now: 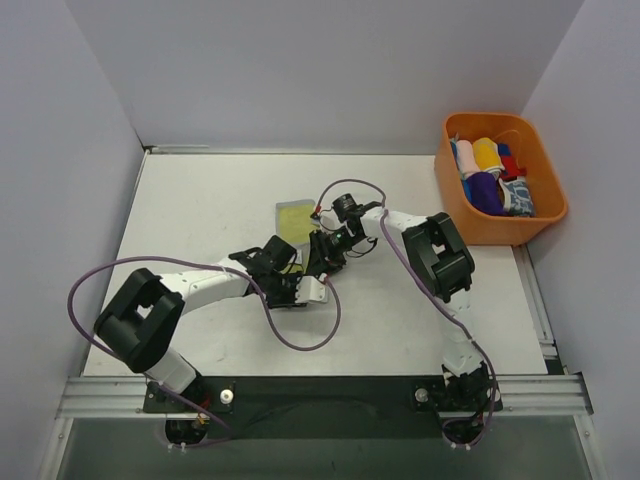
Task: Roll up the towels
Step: Roll the towel
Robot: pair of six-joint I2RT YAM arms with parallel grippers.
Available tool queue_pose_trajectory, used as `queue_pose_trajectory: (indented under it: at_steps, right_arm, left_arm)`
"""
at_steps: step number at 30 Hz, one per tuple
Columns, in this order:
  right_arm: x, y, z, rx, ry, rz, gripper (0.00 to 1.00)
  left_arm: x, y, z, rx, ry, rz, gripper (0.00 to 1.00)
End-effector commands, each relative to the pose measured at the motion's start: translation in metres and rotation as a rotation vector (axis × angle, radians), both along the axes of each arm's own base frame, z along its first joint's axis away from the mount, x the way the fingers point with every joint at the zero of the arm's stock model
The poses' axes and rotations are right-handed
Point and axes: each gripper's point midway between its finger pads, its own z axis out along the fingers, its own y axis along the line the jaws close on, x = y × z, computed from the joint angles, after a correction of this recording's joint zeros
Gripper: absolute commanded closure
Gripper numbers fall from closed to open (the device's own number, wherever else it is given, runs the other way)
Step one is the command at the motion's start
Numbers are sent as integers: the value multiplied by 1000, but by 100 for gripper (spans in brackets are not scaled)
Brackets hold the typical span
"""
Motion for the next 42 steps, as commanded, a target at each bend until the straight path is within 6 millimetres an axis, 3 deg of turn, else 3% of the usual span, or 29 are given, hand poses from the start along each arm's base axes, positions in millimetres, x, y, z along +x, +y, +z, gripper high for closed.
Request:
queue_pose_trajectory:
  at_steps: [1,7,15,19,27,30,33,38,42]
  right_arm:
    - [-3,-4,1,-19,-9,0,70]
    - [-4,-5,-3,-20,1,2,71]
    - [-2,-4,-3,-20,4,-2,71]
    - [-2,-3,-3,-20,6,-3,71]
    - [-3,-5,-4,-24,13,-7,71]
    - [-4,-6,-1,-19,8,-4,71]
    - [-2,-5,24,14,-38,-8,76]
    - [25,4,81,93,-171,-43,76]
    - [48,12,88,113,-200,-58,76]
  left_arm:
    - [14,-1,-4,16,-80,-13,62]
    - [10,1,-4,27,-111,-34,62]
    - [14,-8,27,-39,-148,-7,56]
    - [16,-5,21,-15,-152,-12,56]
    - [12,-2,-8,51,-83,-45,57]
    - [10,-1,-13,66,-70,-59,68]
    - [-6,0,-8,61,-3,-116,84]
    - [-36,2,4,27,106,-181,95]
    - [-52,-1,14,11,215,-183,99]
